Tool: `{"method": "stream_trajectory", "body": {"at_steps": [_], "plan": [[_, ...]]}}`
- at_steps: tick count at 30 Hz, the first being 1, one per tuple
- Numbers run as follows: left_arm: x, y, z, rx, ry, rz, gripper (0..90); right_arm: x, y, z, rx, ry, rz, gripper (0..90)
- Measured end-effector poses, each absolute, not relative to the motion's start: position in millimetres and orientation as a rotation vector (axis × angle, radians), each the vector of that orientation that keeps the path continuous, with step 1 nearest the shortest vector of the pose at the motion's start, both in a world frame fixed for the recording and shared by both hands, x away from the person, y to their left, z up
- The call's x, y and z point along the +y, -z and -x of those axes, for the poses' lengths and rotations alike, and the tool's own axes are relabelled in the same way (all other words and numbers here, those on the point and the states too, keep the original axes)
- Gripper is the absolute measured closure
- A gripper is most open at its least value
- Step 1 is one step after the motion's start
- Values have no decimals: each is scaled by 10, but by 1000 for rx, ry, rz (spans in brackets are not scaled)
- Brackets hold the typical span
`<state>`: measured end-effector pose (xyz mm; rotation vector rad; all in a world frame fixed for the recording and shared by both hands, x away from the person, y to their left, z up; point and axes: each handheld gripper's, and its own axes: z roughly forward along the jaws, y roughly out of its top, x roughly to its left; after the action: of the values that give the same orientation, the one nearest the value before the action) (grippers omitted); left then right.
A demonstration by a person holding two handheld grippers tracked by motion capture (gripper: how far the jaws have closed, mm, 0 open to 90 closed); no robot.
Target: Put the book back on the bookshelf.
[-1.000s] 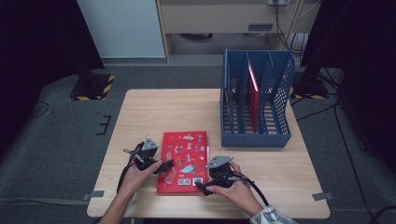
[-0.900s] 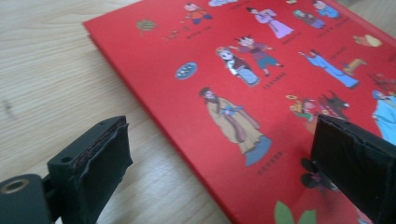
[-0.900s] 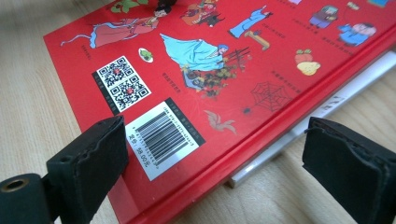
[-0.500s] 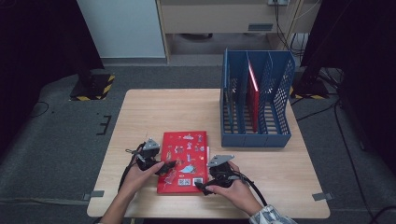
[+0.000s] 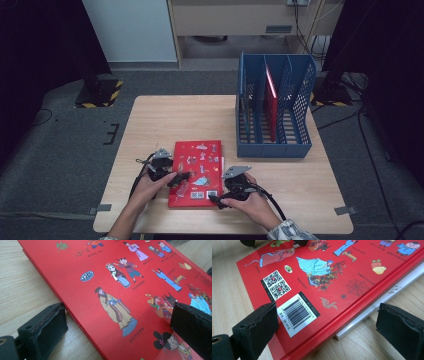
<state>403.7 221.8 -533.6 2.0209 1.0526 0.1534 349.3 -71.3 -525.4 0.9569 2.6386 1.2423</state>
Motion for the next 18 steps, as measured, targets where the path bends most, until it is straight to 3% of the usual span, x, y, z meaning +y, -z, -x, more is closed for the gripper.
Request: {"method": "stream_trajectory", "body": {"at_steps": [18], "plan": [[2209,5282,-4038,1053,-181,-2040,41,-661,5291,-3694,2631,-1280,-959,1]]}}
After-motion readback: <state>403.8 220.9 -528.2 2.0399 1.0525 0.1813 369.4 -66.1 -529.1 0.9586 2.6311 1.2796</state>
